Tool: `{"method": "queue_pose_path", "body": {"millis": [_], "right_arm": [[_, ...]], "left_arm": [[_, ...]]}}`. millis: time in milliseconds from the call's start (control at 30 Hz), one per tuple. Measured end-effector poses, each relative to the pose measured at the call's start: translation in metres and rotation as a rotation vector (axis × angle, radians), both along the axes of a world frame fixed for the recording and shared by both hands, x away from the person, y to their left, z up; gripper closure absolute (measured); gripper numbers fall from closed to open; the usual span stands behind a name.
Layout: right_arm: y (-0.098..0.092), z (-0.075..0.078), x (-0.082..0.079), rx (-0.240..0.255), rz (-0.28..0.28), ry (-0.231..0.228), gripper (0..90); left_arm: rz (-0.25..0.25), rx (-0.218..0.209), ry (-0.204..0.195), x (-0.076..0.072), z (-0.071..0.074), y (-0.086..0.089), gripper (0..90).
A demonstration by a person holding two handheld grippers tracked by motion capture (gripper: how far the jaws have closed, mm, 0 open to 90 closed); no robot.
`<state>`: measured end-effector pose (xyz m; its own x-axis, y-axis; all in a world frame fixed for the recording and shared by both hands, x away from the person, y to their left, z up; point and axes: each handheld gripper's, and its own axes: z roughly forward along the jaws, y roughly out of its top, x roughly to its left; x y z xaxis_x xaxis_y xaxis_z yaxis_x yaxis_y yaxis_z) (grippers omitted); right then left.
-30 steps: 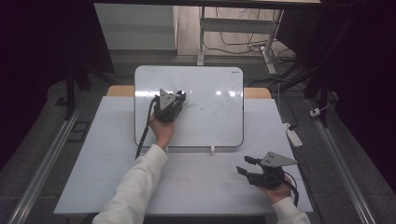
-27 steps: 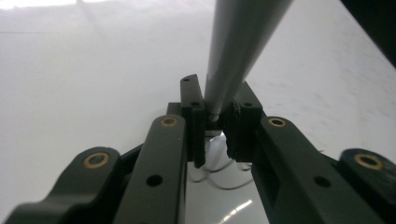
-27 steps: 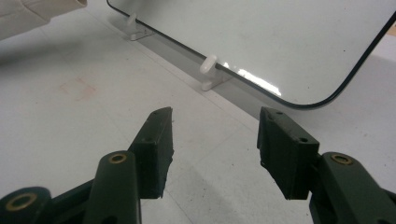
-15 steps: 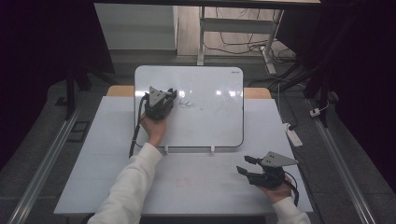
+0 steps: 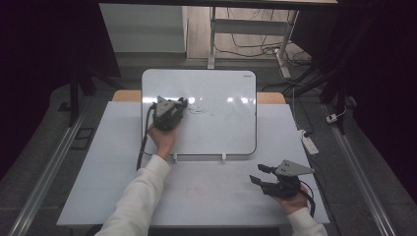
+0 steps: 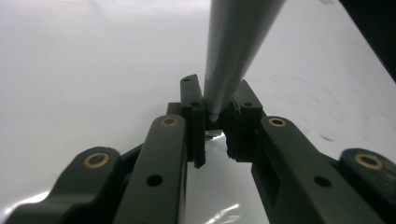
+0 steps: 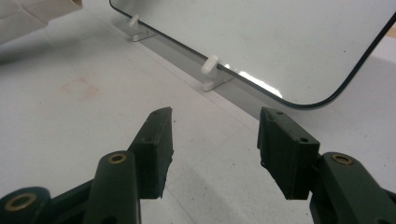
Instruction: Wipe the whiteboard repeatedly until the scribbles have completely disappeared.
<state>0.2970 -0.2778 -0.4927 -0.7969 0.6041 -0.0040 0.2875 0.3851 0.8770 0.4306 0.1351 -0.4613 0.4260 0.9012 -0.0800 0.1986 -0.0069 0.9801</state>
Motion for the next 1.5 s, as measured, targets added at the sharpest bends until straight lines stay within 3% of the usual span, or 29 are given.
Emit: {"method": "queue_pose_path", "body": {"millis": [67,100,133,200,300,333,367,400,467,500,567,600,633,667,767,800,867,967,1000,1033,1100,1200,1300,1333,1367,1400,1500], "right_arm": [[-0.001,0.001,0.000,0.004,-0.003,-0.005,45.1],[0.000,0.002,-0.001,0.006,-0.004,-0.006,45.1],[0.000,0.002,-0.001,0.004,-0.004,-0.008,45.1],[0.002,0.002,0.000,0.001,-0.001,-0.006,45.1],[0.003,0.000,0.000,-0.005,0.002,-0.001,45.0],[0.003,0.000,0.000,-0.007,0.005,-0.002,45.1],[0.003,0.000,-0.001,-0.005,0.004,-0.003,45.1],[0.002,0.001,-0.002,-0.002,0.003,-0.005,45.0],[0.000,0.002,-0.001,0.005,-0.002,-0.005,45.0],[0.000,0.002,0.000,0.008,-0.003,-0.004,45.0],[0.001,0.002,0.000,0.006,-0.002,-0.003,45.1],[0.002,0.001,0.000,0.002,-0.001,-0.004,45.0],[0.003,0.001,-0.001,-0.001,0.001,-0.005,45.0],[0.003,0.001,-0.001,-0.003,0.001,-0.005,45.0],[0.003,0.001,-0.001,-0.001,0.002,-0.005,45.0],[0.000,0.001,-0.001,0.001,-0.001,-0.004,45.0],[-0.002,0.001,-0.001,0.004,-0.005,-0.006,45.0],[-0.003,0.002,-0.002,0.007,-0.008,-0.006,45.0],[-0.002,0.002,-0.002,0.006,-0.007,-0.006,45.0],[-0.001,0.002,-0.002,0.005,-0.005,-0.008,45.0],[0.001,0.002,-0.002,-0.003,-0.002,-0.011,45.0],[0.002,0.002,-0.002,-0.001,0.000,-0.008,44.9],[0.001,0.001,-0.003,-0.002,-0.002,-0.008,45.0],[0.000,0.001,-0.003,0.002,-0.002,-0.008,44.9],[0.000,0.001,-0.003,0.003,-0.003,-0.007,45.0],[-0.001,0.001,-0.003,0.004,-0.004,-0.006,45.0],[0.000,0.001,-0.002,0.004,-0.003,-0.005,44.9]], "left_arm": [[0.005,-0.001,-0.001,-0.001,-0.001,-0.003,78.3],[-0.020,0.008,0.001,-0.002,-0.002,-0.012,78.3],[-0.066,0.037,0.000,-0.004,-0.006,-0.033,78.3],[-0.094,0.096,-0.015,-0.007,-0.009,-0.053,78.3],[-0.085,0.094,-0.024,-0.004,-0.006,-0.048,78.3],[-0.033,0.042,-0.010,0.002,0.001,-0.028,78.3],[-0.033,0.042,-0.010,0.002,0.001,-0.028,78.3],[-0.018,-0.014,0.004,0.006,0.004,-0.013,78.3],[-0.018,-0.001,0.002,0.006,0.004,-0.015,78.3],[-0.032,0.013,0.003,0.005,0.003,-0.022,78.3],[-0.099,0.031,0.005,0.002,-0.004,-0.051,78.3],[-0.099,0.031,0.005,0.002,-0.004,-0.051,78.3],[-0.138,0.057,0.003,-0.001,-0.008,-0.072,78.3],[-0.143,0.075,-0.003,-0.002,-0.008,-0.078,78.3],[-0.139,0.078,-0.006,-0.002,-0.007,-0.073,78.3],[-0.106,0.063,-0.002,0.001,-0.004,-0.055,78.3],[-0.078,0.032,0.002,0.003,-0.001,-0.037,78.3],[-0.073,0.028,0.004,0.003,-0.001,-0.037,78.3],[-0.105,0.038,0.007,0.001,-0.004,-0.052,78.3],[-0.105,0.038,0.007,0.001,-0.004,-0.052,78.3],[-0.178,0.090,0.006,-0.006,-0.013,-0.090,78.3],[-0.189,0.116,-0.001,-0.010,-0.015,-0.103,78.3],[-0.186,0.106,0.009,-0.007,-0.013,-0.094,78.3],[-0.145,0.106,0.002,-0.006,-0.009,-0.077,78.3],[-0.145,0.106,0.002,-0.006,-0.009,-0.077,78.3],[-0.126,0.070,0.016,-0.004,-0.007,-0.059,78.3],[-0.119,0.072,0.014,-0.005,-0.007,-0.058,78.3]]}}
